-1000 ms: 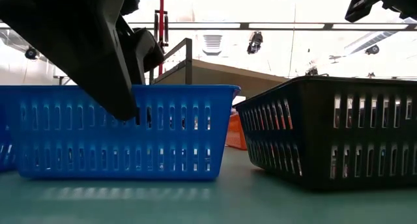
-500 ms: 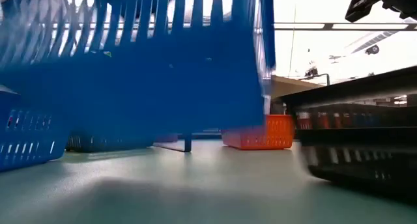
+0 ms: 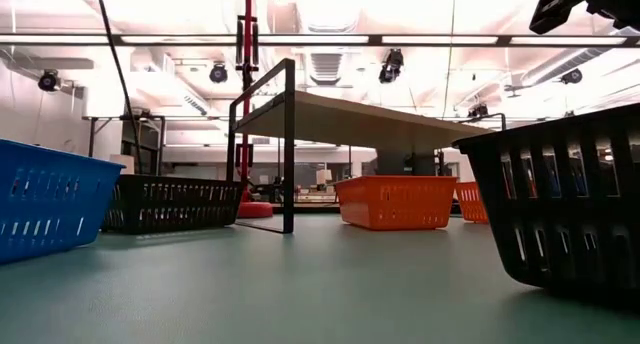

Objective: Stack baskets on shelf by color
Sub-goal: Put the middle blue basket on the shelf

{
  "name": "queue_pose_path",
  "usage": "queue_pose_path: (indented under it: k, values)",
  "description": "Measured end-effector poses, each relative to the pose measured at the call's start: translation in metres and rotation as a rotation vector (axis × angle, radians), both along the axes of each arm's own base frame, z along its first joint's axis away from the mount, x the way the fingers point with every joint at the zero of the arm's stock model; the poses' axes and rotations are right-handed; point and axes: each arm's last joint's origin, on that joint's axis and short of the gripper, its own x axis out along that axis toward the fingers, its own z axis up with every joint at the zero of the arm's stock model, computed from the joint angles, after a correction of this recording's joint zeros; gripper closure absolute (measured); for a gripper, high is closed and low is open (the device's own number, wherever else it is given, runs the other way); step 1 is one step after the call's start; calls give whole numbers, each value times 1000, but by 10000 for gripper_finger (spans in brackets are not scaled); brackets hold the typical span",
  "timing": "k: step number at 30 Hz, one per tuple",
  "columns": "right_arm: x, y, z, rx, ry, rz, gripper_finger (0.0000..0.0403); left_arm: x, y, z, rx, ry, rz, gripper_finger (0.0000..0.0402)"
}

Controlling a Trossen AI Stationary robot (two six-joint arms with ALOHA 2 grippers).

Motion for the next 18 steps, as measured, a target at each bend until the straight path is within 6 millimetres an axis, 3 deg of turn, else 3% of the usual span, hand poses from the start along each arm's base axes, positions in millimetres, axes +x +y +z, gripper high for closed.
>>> queue_pose_path:
  k: [3, 8, 18]
  values:
    - [0, 0, 0, 0, 0, 0, 394, 6, 20, 7, 173, -18, -84, 401]
    - [0, 0, 0, 0, 0, 0, 394, 19, 71, 10, 325, 52, -42, 401]
    - [0, 0, 0, 0, 0, 0, 394, 43, 172, 10, 309, 91, 185, 401]
